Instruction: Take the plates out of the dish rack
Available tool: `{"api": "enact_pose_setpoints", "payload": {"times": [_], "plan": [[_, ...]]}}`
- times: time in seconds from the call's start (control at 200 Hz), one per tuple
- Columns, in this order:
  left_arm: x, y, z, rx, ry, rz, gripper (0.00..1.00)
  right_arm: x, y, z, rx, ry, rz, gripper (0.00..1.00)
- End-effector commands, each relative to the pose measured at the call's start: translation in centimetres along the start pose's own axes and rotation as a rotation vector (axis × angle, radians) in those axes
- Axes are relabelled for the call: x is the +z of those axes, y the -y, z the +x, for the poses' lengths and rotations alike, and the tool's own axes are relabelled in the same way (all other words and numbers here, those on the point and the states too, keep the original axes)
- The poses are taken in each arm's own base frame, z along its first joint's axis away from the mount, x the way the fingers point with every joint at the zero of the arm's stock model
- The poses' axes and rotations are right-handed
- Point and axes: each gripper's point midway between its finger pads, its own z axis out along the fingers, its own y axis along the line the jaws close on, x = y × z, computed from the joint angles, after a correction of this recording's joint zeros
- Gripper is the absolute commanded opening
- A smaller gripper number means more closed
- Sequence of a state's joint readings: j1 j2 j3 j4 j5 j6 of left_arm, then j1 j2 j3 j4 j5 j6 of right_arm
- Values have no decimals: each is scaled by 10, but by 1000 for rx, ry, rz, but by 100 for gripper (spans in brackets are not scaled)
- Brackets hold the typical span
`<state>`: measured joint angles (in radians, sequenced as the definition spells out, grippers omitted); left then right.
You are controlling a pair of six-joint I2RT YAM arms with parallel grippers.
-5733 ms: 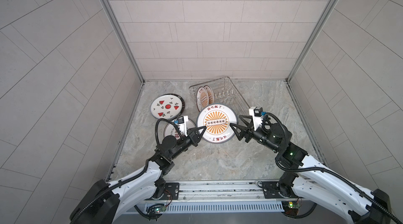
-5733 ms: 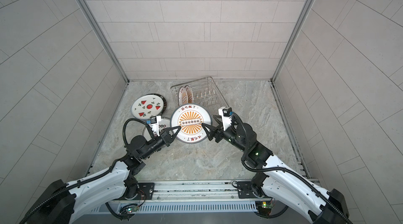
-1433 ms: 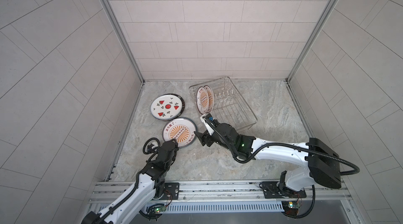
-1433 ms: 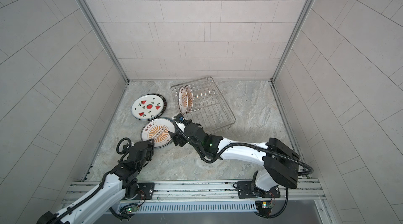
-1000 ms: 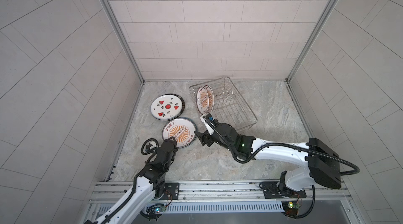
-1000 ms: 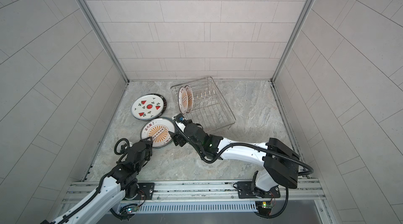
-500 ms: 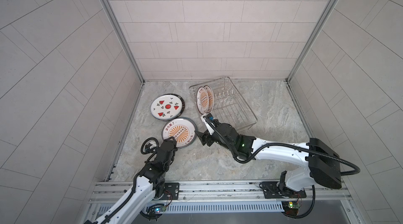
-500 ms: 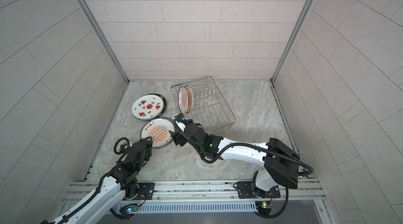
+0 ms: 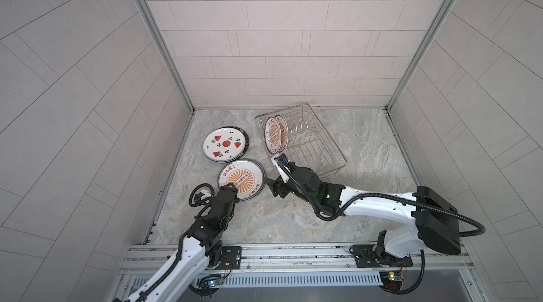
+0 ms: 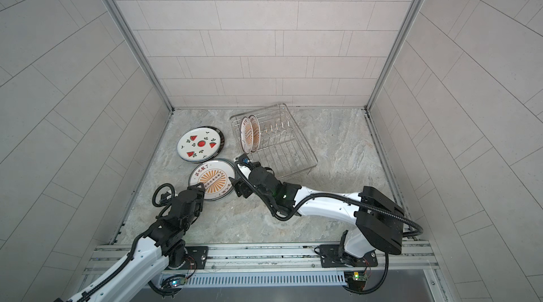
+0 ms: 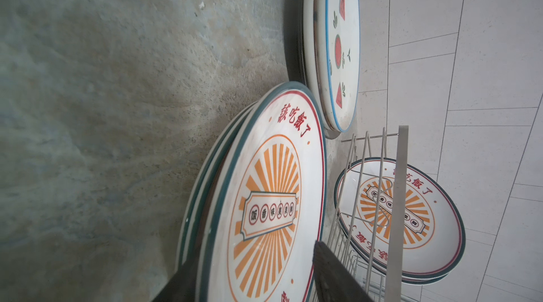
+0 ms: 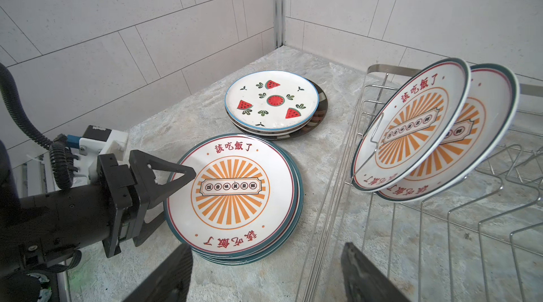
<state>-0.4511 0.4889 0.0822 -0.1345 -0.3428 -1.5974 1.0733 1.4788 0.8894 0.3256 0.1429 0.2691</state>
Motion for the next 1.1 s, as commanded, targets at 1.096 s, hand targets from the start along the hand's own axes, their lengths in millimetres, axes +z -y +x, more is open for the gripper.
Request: {"api": "enact_pose_setpoints", "payload": {"times": [1.096], "plan": [[-3,-3,-18,274,88,-109,64,-7,2,-8,4,23,14,81]]}}
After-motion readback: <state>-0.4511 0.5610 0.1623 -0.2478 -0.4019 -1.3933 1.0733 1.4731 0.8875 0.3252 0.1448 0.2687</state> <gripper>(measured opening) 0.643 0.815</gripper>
